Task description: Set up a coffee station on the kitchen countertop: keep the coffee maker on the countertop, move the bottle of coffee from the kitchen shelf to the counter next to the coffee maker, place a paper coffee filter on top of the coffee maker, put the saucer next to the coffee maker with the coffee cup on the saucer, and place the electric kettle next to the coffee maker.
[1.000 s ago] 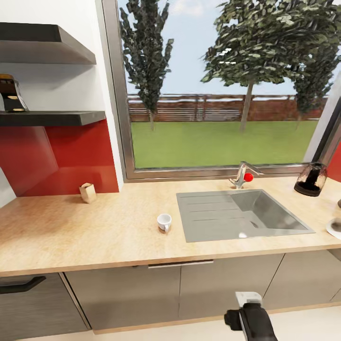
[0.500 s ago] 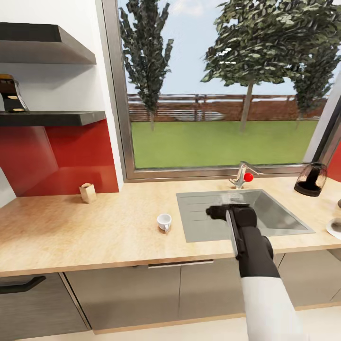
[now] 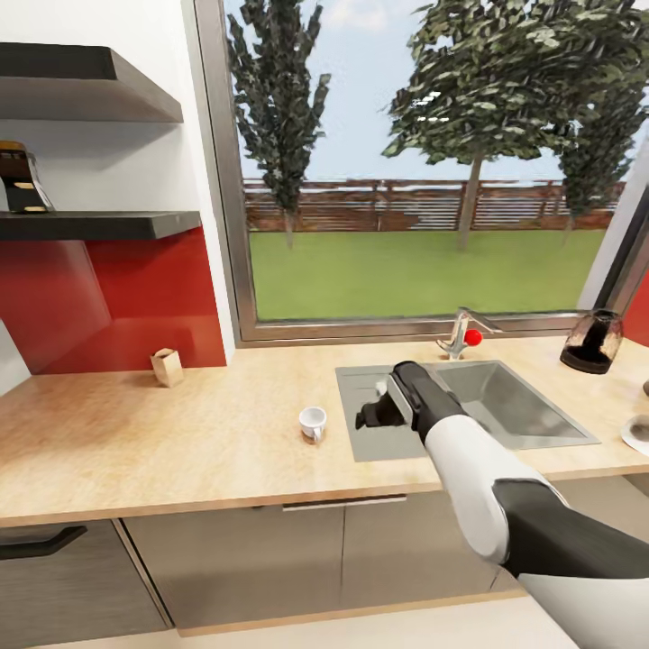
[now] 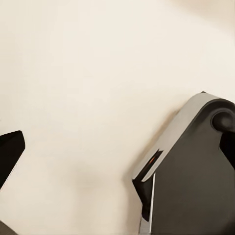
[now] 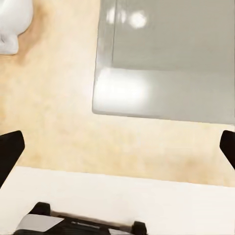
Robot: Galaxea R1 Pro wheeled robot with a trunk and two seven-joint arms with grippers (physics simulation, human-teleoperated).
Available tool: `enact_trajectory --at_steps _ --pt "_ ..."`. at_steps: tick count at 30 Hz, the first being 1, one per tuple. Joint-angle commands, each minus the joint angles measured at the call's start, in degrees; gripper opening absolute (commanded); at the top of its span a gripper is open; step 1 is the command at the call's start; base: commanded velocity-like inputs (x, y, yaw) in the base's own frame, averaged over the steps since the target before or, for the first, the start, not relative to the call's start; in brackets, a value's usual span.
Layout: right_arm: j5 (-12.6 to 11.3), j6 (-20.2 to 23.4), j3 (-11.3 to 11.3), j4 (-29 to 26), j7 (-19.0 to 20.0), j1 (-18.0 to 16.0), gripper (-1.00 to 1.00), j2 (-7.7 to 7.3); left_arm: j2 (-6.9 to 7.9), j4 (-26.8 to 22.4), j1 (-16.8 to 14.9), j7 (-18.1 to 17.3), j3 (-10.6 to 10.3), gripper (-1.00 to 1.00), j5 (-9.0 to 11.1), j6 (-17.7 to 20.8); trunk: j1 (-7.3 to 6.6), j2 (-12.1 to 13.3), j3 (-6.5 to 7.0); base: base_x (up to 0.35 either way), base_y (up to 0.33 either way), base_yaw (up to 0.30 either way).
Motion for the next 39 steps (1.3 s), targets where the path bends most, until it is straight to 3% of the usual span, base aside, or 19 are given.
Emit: enact_trajectory --at_steps 1,9,18,28,39 --pt "0.51 0.21 -0.45 0.08 0.52 -0.15 1.00 0.06 0.02 -0.11 0.02 0.20 -0.18 1.00 0.38 0.07 0.05 -0.12 -0.12 0.093 0.044 0.000" --pt "0.32 0.21 -0.07 0.28 0.65 -0.47 1.00 0.06 0.06 0.02 0.03 0.19 -0.16 1.00 0.34 1.02 0.05 -0.12 -0.12 0.241 0.137 0.029" --pt "0.50 0.21 0.06 0.38 0.20 -0.49 1.00 0.06 -0.08 0.06 0.02 0.12 -0.14 1.00 0.23 1.09 0.05 -0.12 -0.13 0.286 0.136 0.244" --pt "0.22 0.21 -0.02 1.18 0.32 -0.49 1.00 0.06 -0.37 -0.23 0.04 0.12 -0.14 1.00 0.28 0.49 0.05 -0.12 -0.20 0.051 0.011 0.135" --pt "0.27 0.21 -0.02 1.61 -0.02 -0.49 1.00 0.06 -0.35 -0.53 0.03 0.12 -0.14 1.00 0.32 0.80 2.46 -4.53 -2.17 0.000 0.000 0.001"
